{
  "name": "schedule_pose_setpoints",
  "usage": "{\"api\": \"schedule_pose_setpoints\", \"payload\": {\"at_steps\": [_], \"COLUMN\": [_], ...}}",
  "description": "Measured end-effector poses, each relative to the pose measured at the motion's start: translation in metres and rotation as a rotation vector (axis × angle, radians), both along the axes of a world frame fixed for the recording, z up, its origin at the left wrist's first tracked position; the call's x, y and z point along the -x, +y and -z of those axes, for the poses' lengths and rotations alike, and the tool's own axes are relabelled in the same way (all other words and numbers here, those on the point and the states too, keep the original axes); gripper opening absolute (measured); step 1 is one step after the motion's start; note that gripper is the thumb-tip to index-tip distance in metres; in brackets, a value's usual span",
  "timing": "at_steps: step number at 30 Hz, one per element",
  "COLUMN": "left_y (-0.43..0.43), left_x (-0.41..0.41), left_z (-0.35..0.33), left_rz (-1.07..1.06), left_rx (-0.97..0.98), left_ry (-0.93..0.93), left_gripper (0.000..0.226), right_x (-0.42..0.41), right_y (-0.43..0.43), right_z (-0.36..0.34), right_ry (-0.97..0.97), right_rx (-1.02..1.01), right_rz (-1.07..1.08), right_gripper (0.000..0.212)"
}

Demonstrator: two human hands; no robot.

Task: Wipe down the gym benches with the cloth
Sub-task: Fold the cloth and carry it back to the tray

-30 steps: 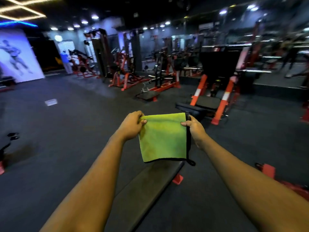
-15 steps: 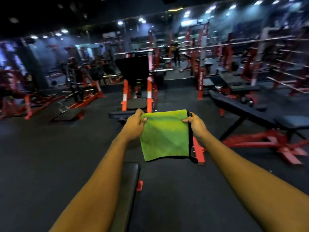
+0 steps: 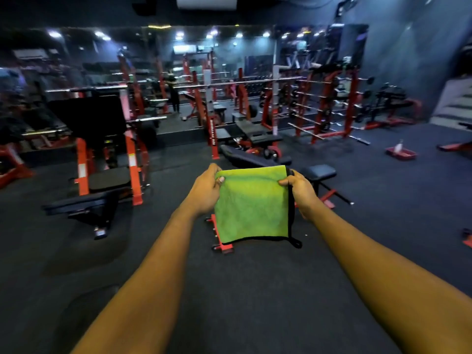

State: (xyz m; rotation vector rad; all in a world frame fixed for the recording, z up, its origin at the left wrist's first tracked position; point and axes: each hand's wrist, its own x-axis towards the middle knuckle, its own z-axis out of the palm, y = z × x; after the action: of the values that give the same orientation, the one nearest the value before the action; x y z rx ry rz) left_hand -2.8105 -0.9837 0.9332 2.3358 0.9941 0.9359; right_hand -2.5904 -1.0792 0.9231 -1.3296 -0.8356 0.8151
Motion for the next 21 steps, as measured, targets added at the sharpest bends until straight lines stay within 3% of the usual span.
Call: {"api": "schedule_pose_setpoints", "payload": {"at_steps": [6,10,21], "left_y": [-0.007,0.001,0.09], "left_x": [-0.083,-0.131,-0.233], "left_z": [-0.006,-0.012,-0.021], "left_rz": [0.164,0.289,0.572], "left_rx": [0.005,0.015,-0.04], "left_ry": [0.008,0.007,0.001], "left_gripper": [0.01,0.01,0.009], "right_x": [-0.066,-0.095,-0.146], "right_y": [-0.039,-0.055,-0.012], "right_z": [-0.004,-0.012,-0.015], "right_ry": [0.008,-0.026,-0.118], "right_rx": [0.021,0.009,0.005], "right_rz": [0.147,0.286,0.614], "right_gripper": [0.036,0.021,0.018]}}
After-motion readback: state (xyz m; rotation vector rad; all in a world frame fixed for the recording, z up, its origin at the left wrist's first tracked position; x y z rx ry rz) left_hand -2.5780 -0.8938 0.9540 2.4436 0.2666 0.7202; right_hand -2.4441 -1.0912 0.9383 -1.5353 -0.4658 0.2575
